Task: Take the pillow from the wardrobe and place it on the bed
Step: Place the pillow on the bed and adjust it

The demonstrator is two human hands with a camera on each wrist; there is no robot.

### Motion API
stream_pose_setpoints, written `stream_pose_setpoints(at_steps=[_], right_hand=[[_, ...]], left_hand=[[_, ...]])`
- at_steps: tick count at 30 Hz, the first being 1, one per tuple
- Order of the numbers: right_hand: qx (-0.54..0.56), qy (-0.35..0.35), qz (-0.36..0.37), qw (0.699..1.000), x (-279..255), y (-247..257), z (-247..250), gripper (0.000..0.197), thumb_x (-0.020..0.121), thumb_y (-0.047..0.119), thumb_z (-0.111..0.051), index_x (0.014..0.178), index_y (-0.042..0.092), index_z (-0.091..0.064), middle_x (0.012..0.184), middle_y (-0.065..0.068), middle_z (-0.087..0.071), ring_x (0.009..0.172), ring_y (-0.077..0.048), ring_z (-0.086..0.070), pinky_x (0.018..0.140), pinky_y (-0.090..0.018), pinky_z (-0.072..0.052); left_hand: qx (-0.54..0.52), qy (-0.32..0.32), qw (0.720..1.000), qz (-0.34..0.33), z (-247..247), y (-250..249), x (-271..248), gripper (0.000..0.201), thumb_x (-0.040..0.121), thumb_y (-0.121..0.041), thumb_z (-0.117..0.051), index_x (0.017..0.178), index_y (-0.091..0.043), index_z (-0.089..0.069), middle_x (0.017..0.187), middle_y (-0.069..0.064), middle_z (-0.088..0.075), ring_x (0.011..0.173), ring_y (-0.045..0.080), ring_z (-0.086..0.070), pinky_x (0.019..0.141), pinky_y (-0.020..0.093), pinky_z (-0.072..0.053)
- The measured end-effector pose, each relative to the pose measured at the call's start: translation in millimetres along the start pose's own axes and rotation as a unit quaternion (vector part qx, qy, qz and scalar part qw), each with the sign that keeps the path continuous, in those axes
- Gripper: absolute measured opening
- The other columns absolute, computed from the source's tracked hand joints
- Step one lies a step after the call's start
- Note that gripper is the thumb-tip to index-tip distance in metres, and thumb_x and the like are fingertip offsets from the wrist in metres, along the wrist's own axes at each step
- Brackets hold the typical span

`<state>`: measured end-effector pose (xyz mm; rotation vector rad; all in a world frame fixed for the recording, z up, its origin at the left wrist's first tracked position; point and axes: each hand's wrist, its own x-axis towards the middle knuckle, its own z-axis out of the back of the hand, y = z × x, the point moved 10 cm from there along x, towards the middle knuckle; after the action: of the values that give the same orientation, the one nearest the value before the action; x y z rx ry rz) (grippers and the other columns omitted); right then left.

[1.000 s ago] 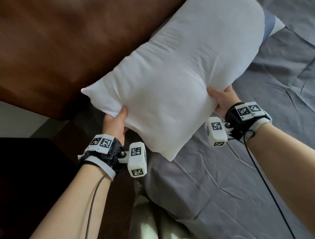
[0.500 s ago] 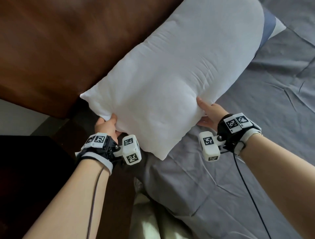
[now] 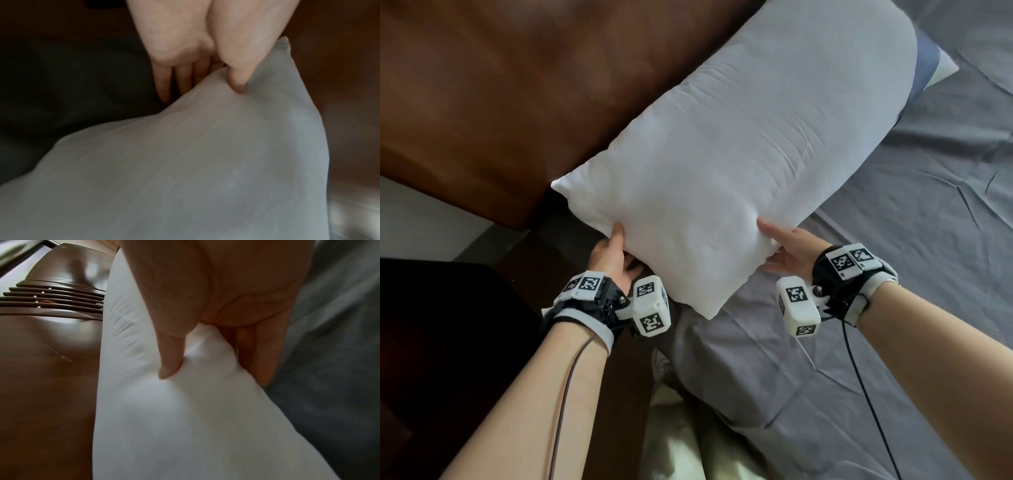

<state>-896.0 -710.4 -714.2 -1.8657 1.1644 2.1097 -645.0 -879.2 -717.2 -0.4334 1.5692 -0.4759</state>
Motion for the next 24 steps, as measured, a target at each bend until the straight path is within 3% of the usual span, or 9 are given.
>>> stream_pose_setpoints(at_steps=[3, 8, 12, 14, 16, 18, 20, 22, 24], right_hand=[[-0.034, 0.033, -0.005, 0.999, -7, -13, -17, 0.026, 0.084, 0.038, -0.064, 0.104, 0.021, -0.061, 0.107, -0.006, -0.067, 0.094, -0.022, -0.066, 0.083, -0.034, -0.056], [-0.029, 0.011, 0.006, 0.999, -8, -31, -29, 0.043, 0.080, 0.041, -0.068, 0.116, 0.017, -0.059, 0.109, -0.005, -0.066, 0.097, -0.023, -0.061, 0.080, -0.035, -0.053], [-0.041, 0.007, 0.005, 0.999, -6, -44, -37, 0.045, 0.080, 0.042, -0.068, 0.116, 0.016, -0.060, 0.112, -0.006, -0.066, 0.102, -0.024, -0.061, 0.083, -0.034, -0.053], [-0.041, 0.004, 0.010, 0.999, -5, -47, -39, 0.045, 0.080, 0.043, -0.067, 0.116, 0.017, -0.060, 0.112, -0.005, -0.067, 0.103, -0.022, -0.062, 0.077, -0.031, -0.053], [-0.036, -0.004, 0.015, 0.999, -5, -49, -39, 0.043, 0.080, 0.044, -0.067, 0.114, 0.018, -0.061, 0.109, -0.002, -0.068, 0.099, -0.020, -0.063, 0.075, -0.029, -0.052], [-0.038, -0.011, 0.020, 0.999, -4, -50, -39, 0.042, 0.080, 0.045, -0.066, 0.112, 0.018, -0.062, 0.105, 0.000, -0.069, 0.096, -0.017, -0.064, 0.077, -0.029, -0.052], [-0.039, -0.014, 0.023, 0.999, -4, -51, -39, 0.040, 0.081, 0.046, -0.065, 0.110, 0.019, -0.062, 0.102, 0.002, -0.069, 0.096, -0.016, -0.064, 0.080, -0.030, -0.052], [-0.040, -0.014, 0.023, 0.999, -4, -53, -39, 0.035, 0.081, 0.047, -0.064, 0.105, 0.021, -0.062, 0.099, 0.004, -0.069, 0.095, -0.016, -0.063, 0.079, -0.030, -0.051], [-0.042, -0.013, 0.021, 0.999, -4, -56, -41, 0.033, 0.082, 0.048, -0.062, 0.102, 0.022, -0.062, 0.100, 0.002, -0.069, 0.096, -0.017, -0.064, 0.078, -0.030, -0.051]], left_hand=[[0.021, -0.038, 0.999, -0.004, 13, 10, 2, 0.047, 0.095, -0.049, -0.044, 0.128, -0.017, -0.052, 0.118, 0.003, -0.061, 0.106, 0.021, -0.059, 0.091, 0.041, -0.045], [0.108, -0.208, 0.971, -0.039, 83, 18, 7, 0.035, 0.086, -0.035, -0.063, 0.113, -0.015, -0.053, 0.110, 0.012, -0.060, 0.088, 0.024, -0.061, 0.089, 0.039, -0.053], [0.119, -0.136, 0.983, 0.041, 79, 54, 18, 0.042, 0.089, -0.020, -0.063, 0.126, -0.004, -0.051, 0.109, 0.014, -0.061, 0.094, 0.022, -0.063, 0.079, 0.031, -0.050], [0.128, -0.117, 0.984, 0.046, 74, 64, 25, 0.020, 0.091, -0.015, -0.061, 0.108, -0.004, -0.061, 0.090, 0.010, -0.066, 0.067, 0.009, -0.069, 0.058, 0.021, -0.052], [0.128, -0.123, 0.983, 0.046, 68, 67, 28, 0.007, 0.091, -0.015, -0.061, 0.084, -0.014, -0.061, 0.066, 0.004, -0.065, 0.037, 0.002, -0.059, 0.043, 0.018, -0.047], [0.133, -0.135, 0.981, 0.046, 67, 66, 30, 0.021, 0.090, -0.021, -0.063, 0.071, -0.015, -0.054, 0.062, 0.006, -0.062, 0.045, 0.010, -0.057, 0.051, 0.023, -0.047], [0.143, -0.137, 0.980, 0.010, 66, 60, 31, 0.026, 0.085, -0.031, -0.067, 0.090, -0.009, -0.055, 0.084, 0.010, -0.060, 0.064, 0.019, -0.057, 0.067, 0.032, -0.053], [0.156, -0.136, 0.978, -0.023, 68, 58, 31, 0.051, 0.080, -0.038, -0.071, 0.119, -0.015, -0.049, 0.101, 0.009, -0.062, 0.085, 0.025, -0.063, 0.086, 0.037, -0.054], [0.191, -0.121, 0.974, -0.026, 66, 60, 33, 0.055, 0.078, -0.038, -0.072, 0.121, -0.013, -0.049, 0.105, 0.011, -0.065, 0.089, 0.025, -0.066, 0.086, 0.036, -0.054]])
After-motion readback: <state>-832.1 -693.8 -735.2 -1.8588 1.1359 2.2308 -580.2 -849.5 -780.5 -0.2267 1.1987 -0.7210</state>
